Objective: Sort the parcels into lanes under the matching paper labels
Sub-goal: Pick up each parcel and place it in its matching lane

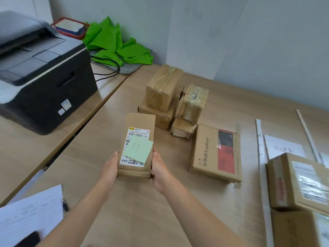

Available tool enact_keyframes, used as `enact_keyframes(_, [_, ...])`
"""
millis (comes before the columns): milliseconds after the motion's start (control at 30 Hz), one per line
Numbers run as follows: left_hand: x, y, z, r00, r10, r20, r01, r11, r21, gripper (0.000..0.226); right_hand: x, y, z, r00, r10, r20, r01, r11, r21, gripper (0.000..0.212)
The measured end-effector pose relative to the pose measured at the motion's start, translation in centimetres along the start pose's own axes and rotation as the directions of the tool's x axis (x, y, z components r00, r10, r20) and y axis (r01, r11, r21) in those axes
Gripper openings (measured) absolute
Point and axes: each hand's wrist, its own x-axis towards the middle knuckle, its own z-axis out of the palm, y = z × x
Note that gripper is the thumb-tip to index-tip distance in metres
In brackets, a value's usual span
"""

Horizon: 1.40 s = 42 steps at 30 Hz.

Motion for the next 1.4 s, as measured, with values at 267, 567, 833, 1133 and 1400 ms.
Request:
enact_keyframes(267, [-11.0,3.9,0.8,0.945,0.285,0.162,-0.266,0.955,-0.131,0.033,-10.2,-2.0,-1.3,0.978,-0.205,-0.035,0.208,0.963,0.170,0.038])
enact_keyframes(567, [-20.3,3.1,8.8,0.818,0.345,0.460,-0.290,0.939,-0.187,0.026,-21.6,-2.5,-10.4,0.915,-0.294,-0.276,0.354,0.913,0.202,0.033])
enact_keyframes(833, [-29.2,-0.9,16.8,0.702,0.339,0.626,-0.383,0.921,-0.070,0.040,-33.2,0.0,-19.2,0.863,-0.298,-0.408,0.407,0.889,0.210,0.038])
enact_keyframes(1133, [-44.8,-6.8,26.4,0.617,0.346,0.707,-0.458,0.888,-0.035,0.053,-47.6,2.6,-32.6,0.780,-0.344,-0.522,0.460,0.881,0.106,0.047])
enact_keyframes(1400, [-56.6,-16.9,36.1,0.553,0.243,0.797,-0.457,0.888,0.046,0.063,-58.1,11.6,-46.0,0.741,-0.313,-0.595,0.494,0.853,0.167,0.042])
